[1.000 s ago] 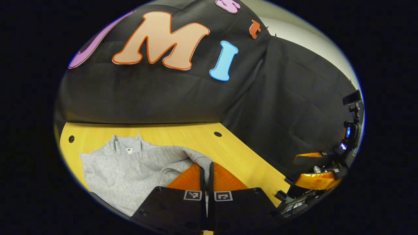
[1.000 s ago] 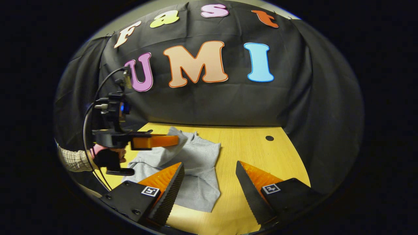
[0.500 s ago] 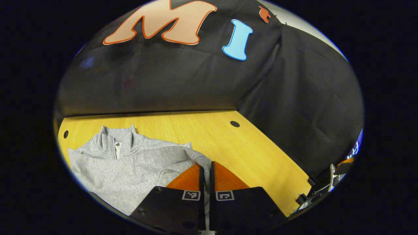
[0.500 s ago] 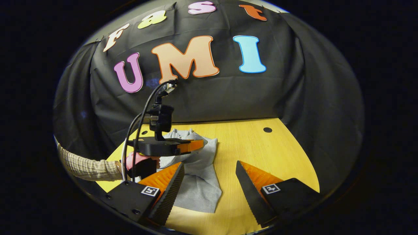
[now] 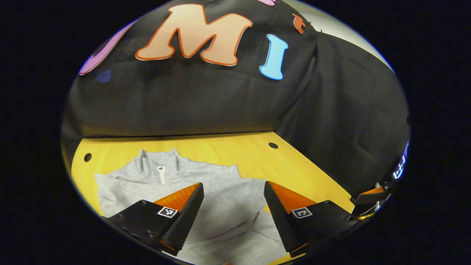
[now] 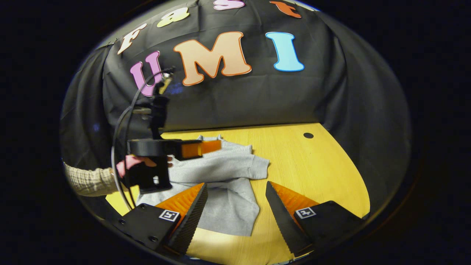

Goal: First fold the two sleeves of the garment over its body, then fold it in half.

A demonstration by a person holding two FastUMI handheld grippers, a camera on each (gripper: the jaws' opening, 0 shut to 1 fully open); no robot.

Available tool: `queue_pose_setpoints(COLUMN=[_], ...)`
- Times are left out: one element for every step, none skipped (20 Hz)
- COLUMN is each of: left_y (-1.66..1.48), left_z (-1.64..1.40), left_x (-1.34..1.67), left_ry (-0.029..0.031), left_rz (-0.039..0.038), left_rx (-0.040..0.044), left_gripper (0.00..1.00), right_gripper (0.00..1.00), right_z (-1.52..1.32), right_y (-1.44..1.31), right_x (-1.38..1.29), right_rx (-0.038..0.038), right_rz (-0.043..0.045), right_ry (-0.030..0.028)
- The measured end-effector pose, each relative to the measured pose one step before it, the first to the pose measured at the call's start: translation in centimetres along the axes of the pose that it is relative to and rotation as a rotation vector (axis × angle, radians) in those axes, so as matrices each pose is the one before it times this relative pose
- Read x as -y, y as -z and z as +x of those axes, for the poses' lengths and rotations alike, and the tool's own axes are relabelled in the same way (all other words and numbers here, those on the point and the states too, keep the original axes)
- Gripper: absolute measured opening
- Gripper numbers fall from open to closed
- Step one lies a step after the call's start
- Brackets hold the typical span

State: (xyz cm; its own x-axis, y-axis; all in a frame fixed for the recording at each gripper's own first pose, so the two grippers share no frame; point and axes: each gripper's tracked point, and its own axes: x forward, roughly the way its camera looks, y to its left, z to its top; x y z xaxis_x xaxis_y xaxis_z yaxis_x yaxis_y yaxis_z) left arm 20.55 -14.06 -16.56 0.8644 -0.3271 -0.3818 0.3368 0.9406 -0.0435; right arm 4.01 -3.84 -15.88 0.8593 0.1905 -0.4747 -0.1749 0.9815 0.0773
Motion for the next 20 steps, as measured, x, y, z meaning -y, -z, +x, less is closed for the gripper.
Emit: queue_pose_setpoints(left_y=[0.127,0.155,0.297,0.460,0.619,0.835,1.055,1.126,1.398,1.570,1.749,1.711,1.797,1.719,1.567,1.719,1.021,0.893,0.719,1.122], left_z=[-1.711,-1.780,-1.758,-1.808,-1.873,-1.856,-1.578,-1.651,-1.493,-1.351,-1.203,-0.985,-0.896,-0.488,-0.336,-0.346,-0.102,0.126,0.258,0.361], left_x=[-1.280,-1.182,-1.278,-1.228,-1.181,-1.317,-1.168,-1.013,-0.830,-0.839,-0.736,-0.635,-0.561,-0.555,-0.444,-0.410,0.016,-0.018,0.074,0.005], left_ry=[-0.01682,-0.01450,-0.01686,-0.01515,-0.02011,-0.02186,-0.02106,-0.02018,-0.01722,-0.02278,-0.02291,-0.01982,-0.02070,-0.01681,-0.02133,-0.01651,-0.01383,-0.00804,-0.00835,-0.00852], left_rz=[0.01435,0.01191,0.00984,0.00949,0.00804,0.00920,0.00718,0.00195,-0.00045,-0.00352,-0.00685,-0.01098,-0.01810,-0.02376,-0.02523,-0.02288,-0.02157,-0.01531,-0.01125,-0.00817], left_rx=[0.00090,-0.00021,0.00439,-0.00139,-0.00433,-0.01196,-0.01130,-0.01338,-0.01978,-0.02693,-0.02957,-0.02238,-0.02803,-0.02899,-0.02320,-0.02431,-0.01276,-0.00533,-0.01113,-0.01720], left_gripper=[0.96,0.95,0.95,0.95,0.95,0.95,0.95,0.95,0.95,0.95,0.95,0.96,0.96,0.95,0.96,0.96,0.96,0.96,0.96,0.96], right_gripper=[0.98,0.98,0.98,0.98,0.98,0.98,0.98,0.98,0.98,0.98,0.98,0.98,0.98,0.98,0.98,0.94,0.94,0.94,0.94,0.94], right_z=[0.044,0.016,-0.030,0.103,0.109,0.113,0.264,0.203,0.274,0.242,0.383,0.337,0.312,0.442,0.565,0.490,0.557,0.478,0.571,0.742], right_y=[0.657,0.491,0.609,0.547,0.762,0.731,0.721,0.627,0.841,0.693,0.794,0.670,0.867,0.802,0.846,0.767,0.761,0.618,0.681,0.876], right_x=[-0.159,-0.358,-0.353,-0.303,-0.244,-0.179,-0.174,-0.208,-0.146,0.004,-0.086,0.021,0.136,0.238,0.069,0.160,0.119,0.137,0.016,0.416], right_rx=[-0.01251,-0.00981,-0.00853,-0.01155,-0.01323,-0.01416,-0.01409,-0.01290,-0.01408,-0.01611,-0.01549,-0.01496,-0.01685,-0.01760,-0.01900,-0.01808,-0.01355,-0.01807,-0.01349,-0.01074], right_rz=[-0.00694,-0.00508,-0.00620,-0.00743,-0.00924,-0.00974,-0.00817,-0.00838,-0.00898,-0.01289,-0.01324,-0.00910,-0.00573,-0.00671,-0.00664,-0.00560,-0.00523,0.00043,0.00168,-0.00002], right_ry=[-0.00521,-0.01128,-0.00979,-0.00939,-0.00656,-0.00544,-0.00614,-0.00534,-0.00500,-0.00213,-0.00260,-0.00270,0.00026,0.00665,0.00201,0.00553,0.00465,0.00453,-0.00052,0.00683])
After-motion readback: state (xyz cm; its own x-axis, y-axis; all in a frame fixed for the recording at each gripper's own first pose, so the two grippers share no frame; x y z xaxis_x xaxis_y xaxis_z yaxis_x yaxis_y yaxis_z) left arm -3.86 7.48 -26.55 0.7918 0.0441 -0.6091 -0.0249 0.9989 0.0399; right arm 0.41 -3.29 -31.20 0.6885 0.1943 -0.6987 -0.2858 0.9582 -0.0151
